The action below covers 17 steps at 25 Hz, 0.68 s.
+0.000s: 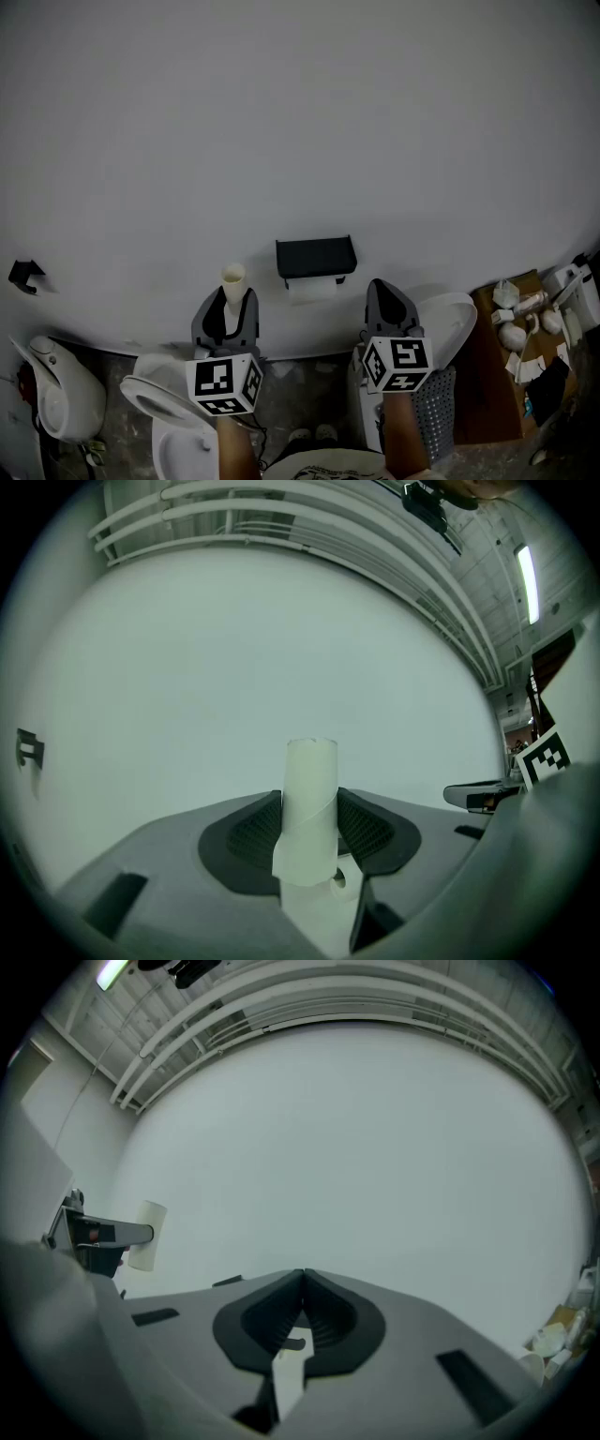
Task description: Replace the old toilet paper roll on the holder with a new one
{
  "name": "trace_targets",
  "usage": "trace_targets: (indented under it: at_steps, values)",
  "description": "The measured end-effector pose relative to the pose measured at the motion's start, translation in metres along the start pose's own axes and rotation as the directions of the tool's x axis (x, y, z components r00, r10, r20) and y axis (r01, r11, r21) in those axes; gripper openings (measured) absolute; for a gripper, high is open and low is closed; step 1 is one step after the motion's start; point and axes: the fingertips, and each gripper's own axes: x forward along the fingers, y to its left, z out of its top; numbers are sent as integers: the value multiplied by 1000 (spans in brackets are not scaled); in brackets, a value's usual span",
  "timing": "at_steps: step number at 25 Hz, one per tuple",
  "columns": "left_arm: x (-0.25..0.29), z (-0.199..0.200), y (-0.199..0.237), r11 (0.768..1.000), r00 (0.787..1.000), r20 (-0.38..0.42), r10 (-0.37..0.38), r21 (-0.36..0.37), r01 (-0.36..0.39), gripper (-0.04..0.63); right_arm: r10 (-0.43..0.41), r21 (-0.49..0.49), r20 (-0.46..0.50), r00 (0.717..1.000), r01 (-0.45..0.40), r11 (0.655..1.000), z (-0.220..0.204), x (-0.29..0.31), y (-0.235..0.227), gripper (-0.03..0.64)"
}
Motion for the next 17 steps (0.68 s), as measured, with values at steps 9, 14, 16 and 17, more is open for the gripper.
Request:
trace_targets:
  at_steps: [9, 14, 16, 17]
  values:
    - [1, -3, -1, 1000, 1000, -6, -4, 1, 4, 186, 11, -3, -2, 1000, -11, 1000, 0, -2, 2, -9]
    - [3, -4, -3, 1000, 1000, -12, -9, 1, 9, 186, 8, 6, -1, 1000, -8, 1000, 0, -2, 1, -9]
    - [3, -4, -5, 1000, 1000, -10, -12, 2, 12, 186, 5, 10, 0, 1000, -5, 1000, 0, -3, 0, -9]
    - [3, -4, -6, 1000, 1000, -10, -13, 2, 13, 186, 4, 11, 0, 1000, -4, 1000, 0, -4, 0, -9]
